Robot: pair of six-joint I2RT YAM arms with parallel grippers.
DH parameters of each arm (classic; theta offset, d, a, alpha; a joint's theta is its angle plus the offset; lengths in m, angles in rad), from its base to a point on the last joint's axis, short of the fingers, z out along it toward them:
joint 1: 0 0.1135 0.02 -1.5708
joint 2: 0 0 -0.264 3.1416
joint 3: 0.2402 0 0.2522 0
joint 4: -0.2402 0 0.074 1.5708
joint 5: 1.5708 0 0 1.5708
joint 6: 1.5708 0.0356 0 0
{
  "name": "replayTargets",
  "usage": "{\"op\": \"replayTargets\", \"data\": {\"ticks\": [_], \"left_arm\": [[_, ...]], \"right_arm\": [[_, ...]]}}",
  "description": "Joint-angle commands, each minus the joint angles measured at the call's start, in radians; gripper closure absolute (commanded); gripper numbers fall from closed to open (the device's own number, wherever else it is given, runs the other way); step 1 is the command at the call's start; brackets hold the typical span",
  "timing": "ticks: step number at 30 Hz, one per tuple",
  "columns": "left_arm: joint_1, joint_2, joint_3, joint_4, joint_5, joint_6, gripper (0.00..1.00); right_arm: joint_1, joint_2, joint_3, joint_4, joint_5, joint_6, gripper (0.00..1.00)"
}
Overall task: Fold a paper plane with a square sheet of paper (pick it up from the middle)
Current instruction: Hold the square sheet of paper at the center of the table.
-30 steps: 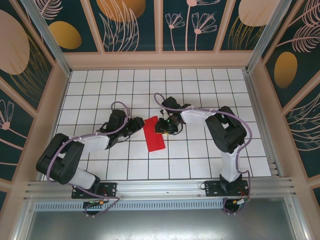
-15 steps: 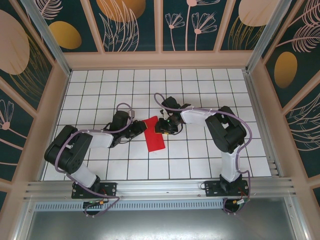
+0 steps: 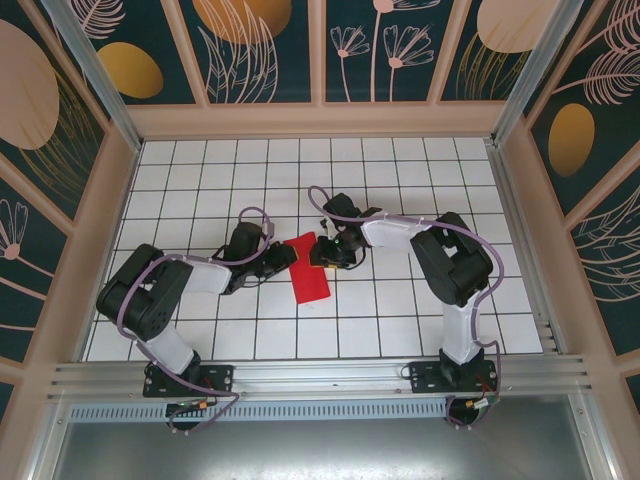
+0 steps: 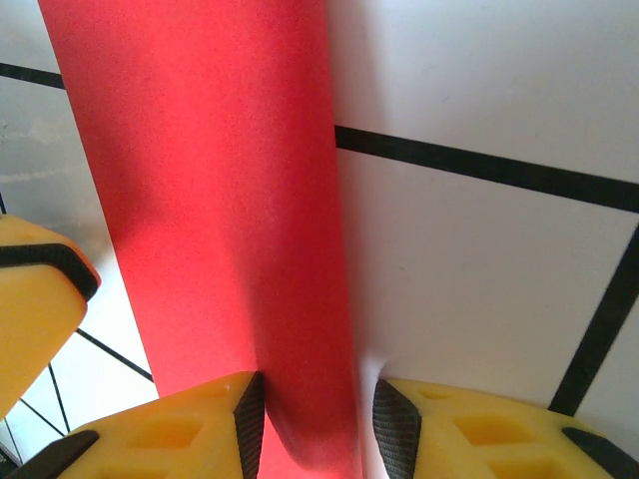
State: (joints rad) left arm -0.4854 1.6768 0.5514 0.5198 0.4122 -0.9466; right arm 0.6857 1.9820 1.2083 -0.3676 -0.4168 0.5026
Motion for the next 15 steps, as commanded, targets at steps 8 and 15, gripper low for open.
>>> {"op": "replayTargets", "data": {"ticks": [8,15], "left_arm": [[-0.010,0.031,0.028,0.004,0.001,0.003,0.81],[-0.013,0.045,0.038,-0.044,-0.015,0.011,0.83]], "right_arm": [[0.043,0.184,-0.069,0.047,0.112,-0.029,0.59],[0.043,0.186,-0.073,0.045,0.118,-0.033,0.59]]}}
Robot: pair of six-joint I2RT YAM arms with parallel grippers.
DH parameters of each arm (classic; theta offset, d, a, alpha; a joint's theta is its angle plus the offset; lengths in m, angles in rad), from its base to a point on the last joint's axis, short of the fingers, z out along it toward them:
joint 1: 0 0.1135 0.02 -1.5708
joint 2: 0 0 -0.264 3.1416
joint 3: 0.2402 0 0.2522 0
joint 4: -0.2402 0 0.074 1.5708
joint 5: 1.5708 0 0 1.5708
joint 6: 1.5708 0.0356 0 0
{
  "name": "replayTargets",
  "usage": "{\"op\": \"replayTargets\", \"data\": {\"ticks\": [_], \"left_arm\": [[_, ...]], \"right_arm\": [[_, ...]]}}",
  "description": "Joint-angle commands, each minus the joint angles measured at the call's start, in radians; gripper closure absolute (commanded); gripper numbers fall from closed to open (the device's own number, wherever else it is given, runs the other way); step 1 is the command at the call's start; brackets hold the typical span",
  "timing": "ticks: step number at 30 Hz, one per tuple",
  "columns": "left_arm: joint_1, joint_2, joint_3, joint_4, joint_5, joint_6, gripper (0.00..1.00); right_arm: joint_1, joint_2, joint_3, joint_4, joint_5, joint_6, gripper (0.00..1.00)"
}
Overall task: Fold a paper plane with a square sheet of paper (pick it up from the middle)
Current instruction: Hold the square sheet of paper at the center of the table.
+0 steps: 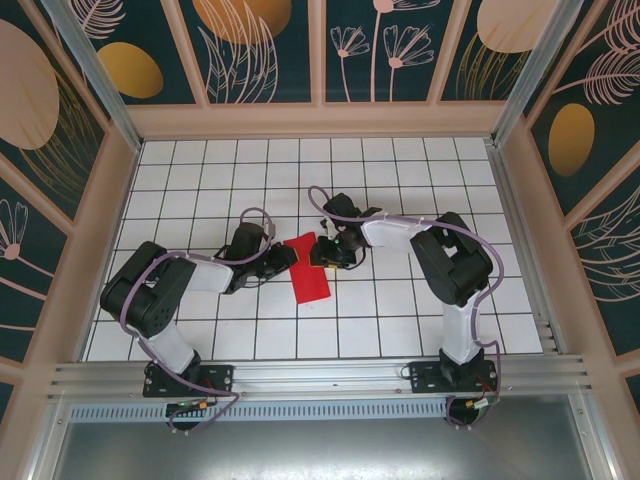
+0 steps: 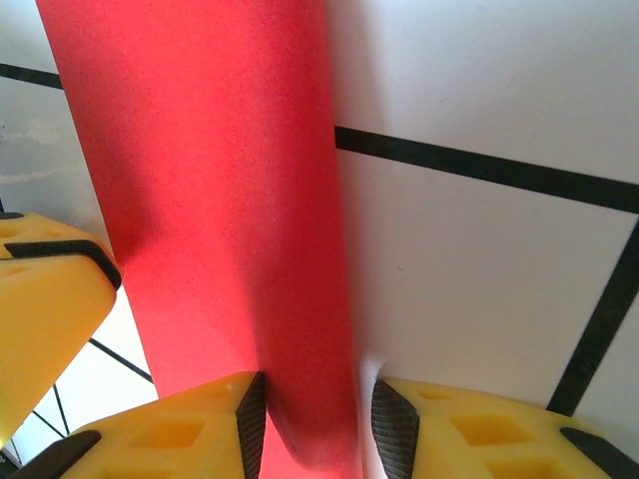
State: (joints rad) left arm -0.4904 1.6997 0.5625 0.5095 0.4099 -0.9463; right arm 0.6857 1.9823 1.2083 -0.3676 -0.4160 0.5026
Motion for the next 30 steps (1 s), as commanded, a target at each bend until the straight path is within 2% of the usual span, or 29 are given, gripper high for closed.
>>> {"op": "replayTargets", "data": {"ticks": [1,8,16,21,27,30], "left_arm": [[-0.008,0.038,0.030,-0.045,-0.016,0.011,0.83],[-0.011,0.052,0.059,-0.123,-0.052,0.027,0.87],[-0.014,0.061,0.056,-0.199,-0.105,0.034,1.00],[-0.014,0.069,0.059,-0.239,-0.131,0.043,1.00],[-0.014,0.065,0.059,-0.257,-0.141,0.059,1.00],[-0.014,0.068,0.056,-0.257,-0.146,0.061,1.00]], "right_arm": [[0.043,0.186,-0.073,0.045,0.118,-0.033,0.59],[0.043,0.177,-0.070,0.043,0.118,-0.030,0.59],[0.046,0.080,-0.059,0.056,0.098,-0.005,0.59],[0.046,-0.075,-0.036,0.050,0.160,0.037,0.56],[0.046,-0.238,-0.075,0.063,0.331,0.083,0.55],[0.047,-0.281,-0.088,0.107,0.324,0.094,0.56]]}}
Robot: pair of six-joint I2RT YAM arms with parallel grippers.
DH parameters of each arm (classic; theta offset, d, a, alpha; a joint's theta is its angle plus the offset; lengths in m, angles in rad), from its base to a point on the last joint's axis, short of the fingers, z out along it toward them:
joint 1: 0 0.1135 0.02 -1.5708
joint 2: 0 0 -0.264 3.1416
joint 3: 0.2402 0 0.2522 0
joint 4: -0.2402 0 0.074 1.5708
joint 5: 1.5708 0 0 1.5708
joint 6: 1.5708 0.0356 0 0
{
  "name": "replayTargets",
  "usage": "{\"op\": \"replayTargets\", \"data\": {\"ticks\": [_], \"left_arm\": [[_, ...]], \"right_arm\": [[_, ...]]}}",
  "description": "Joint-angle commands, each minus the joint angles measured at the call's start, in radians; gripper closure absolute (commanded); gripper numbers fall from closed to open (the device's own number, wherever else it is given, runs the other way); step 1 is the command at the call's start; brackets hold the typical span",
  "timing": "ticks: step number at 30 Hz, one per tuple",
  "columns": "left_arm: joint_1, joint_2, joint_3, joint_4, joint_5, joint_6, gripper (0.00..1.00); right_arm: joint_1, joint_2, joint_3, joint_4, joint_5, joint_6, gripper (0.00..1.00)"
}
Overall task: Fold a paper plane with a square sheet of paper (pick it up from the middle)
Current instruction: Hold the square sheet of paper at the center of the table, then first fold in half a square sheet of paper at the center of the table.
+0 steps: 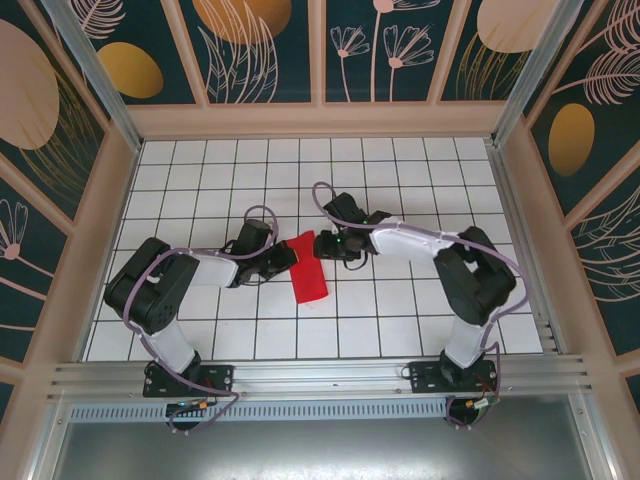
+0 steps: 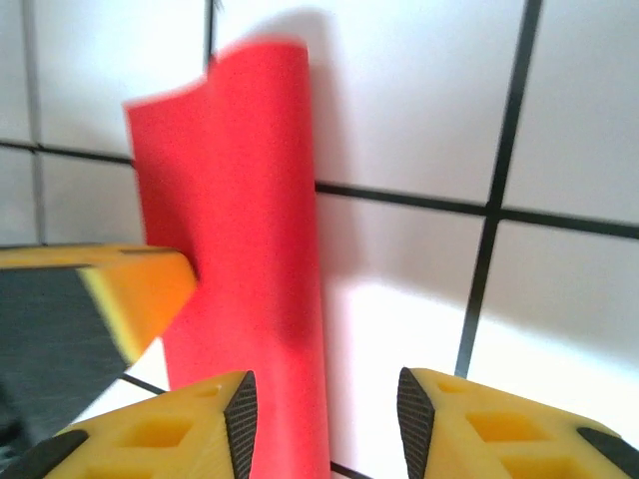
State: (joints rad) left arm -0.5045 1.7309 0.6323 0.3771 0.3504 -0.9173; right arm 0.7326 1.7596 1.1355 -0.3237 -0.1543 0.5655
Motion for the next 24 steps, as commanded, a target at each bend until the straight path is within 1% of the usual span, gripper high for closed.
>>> {"op": "replayTargets", "data": {"ticks": [1,2,4,6,10,12,19,24], "left_arm": [[0.000,0.040,-0.015,-0.125,-0.088,0.030,1.00],[0.000,0.041,-0.016,-0.122,-0.088,0.030,1.00],[0.000,0.051,-0.016,-0.118,-0.088,0.031,1.00],[0.000,0.061,-0.014,-0.117,-0.087,0.032,1.00],[0.000,0.079,-0.012,-0.121,-0.088,0.032,1.00],[0.000,0.086,-0.013,-0.125,-0.092,0.034,1.00],[0.000,0.107,-0.011,-0.132,-0.091,0.038,1.00],[0.000,0.103,-0.003,-0.162,-0.111,0.047,1.00]], "right_arm": [[0.000,-0.058,-0.013,0.082,0.035,0.030,0.57],[0.000,-0.053,-0.007,0.095,0.013,0.032,0.59],[0.003,-0.029,0.000,0.135,-0.050,0.040,0.68],[0.004,0.007,0.015,0.164,-0.108,0.045,0.83],[0.005,0.082,0.065,0.169,-0.136,0.041,0.97],[0.006,0.120,0.091,0.169,-0.165,0.039,1.00],[0.008,0.198,0.130,0.154,-0.203,0.037,1.00],[0.010,0.234,0.144,0.128,-0.205,0.022,1.00]]}}
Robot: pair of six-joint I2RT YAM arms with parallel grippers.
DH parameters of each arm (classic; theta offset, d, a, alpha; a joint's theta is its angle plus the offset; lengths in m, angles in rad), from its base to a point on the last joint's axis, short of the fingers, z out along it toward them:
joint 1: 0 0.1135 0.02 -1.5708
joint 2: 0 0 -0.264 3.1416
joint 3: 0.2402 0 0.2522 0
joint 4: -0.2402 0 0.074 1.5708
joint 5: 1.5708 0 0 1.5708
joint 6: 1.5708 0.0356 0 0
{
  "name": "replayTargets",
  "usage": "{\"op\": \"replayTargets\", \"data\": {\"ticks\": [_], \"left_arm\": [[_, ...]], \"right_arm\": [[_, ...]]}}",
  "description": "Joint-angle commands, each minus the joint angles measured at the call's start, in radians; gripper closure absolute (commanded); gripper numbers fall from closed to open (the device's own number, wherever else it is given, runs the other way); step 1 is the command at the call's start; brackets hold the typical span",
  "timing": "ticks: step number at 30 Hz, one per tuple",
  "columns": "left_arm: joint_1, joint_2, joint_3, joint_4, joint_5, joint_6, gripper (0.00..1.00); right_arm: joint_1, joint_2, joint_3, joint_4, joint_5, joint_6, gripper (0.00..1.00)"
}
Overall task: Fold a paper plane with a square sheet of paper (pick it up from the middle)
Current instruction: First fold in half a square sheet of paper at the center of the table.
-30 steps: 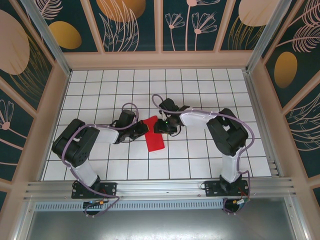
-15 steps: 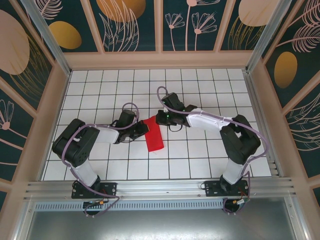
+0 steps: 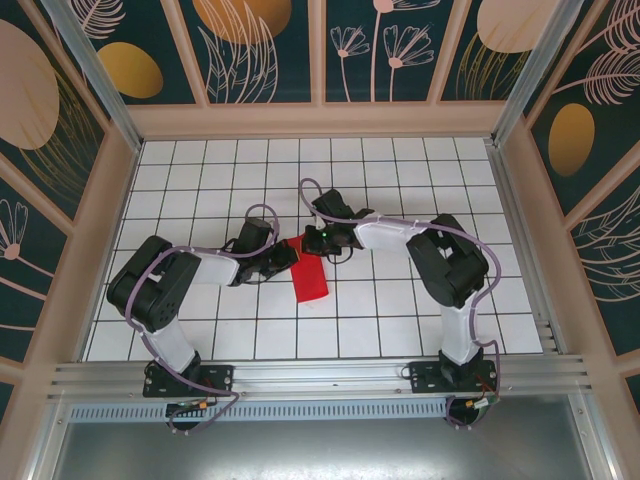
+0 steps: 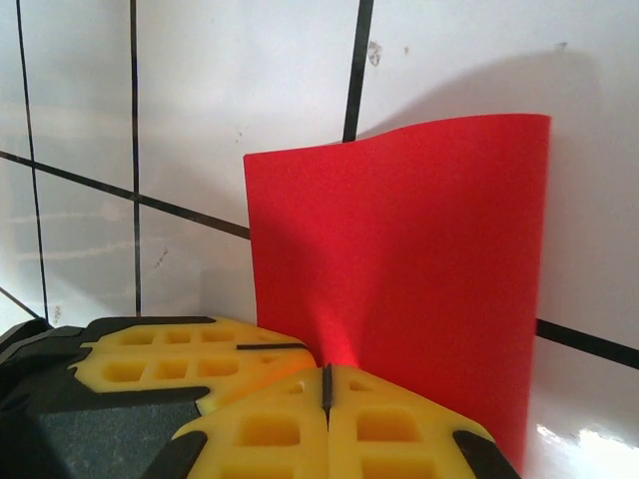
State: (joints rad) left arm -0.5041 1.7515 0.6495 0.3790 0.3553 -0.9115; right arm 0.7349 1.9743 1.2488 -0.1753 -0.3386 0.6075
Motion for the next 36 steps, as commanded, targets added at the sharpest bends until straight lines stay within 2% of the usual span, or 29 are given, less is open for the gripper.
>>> {"op": "replayTargets", "data": {"ticks": [1,14,20,31,36], "left_arm": [[0.000,0.082,-0.017,-0.170,-0.118,0.042,1.00],[0.000,0.091,-0.010,-0.223,-0.146,0.046,1.00],[0.000,0.099,-0.017,-0.245,-0.173,0.036,1.00],[-0.001,0.100,-0.039,-0.243,-0.203,0.077,1.00],[0.000,0.088,-0.039,-0.242,-0.201,0.081,1.00]], "right_arm": [[0.008,0.025,0.030,-0.025,-0.022,-0.021,1.00],[-0.008,0.055,0.000,-0.061,-0.029,-0.083,1.00],[-0.049,0.044,-0.053,-0.040,-0.040,-0.118,1.00],[-0.181,-0.088,-0.195,-0.008,-0.032,-0.153,1.00],[-0.154,-0.143,-0.178,0.031,-0.041,-0.124,1.00]]}}
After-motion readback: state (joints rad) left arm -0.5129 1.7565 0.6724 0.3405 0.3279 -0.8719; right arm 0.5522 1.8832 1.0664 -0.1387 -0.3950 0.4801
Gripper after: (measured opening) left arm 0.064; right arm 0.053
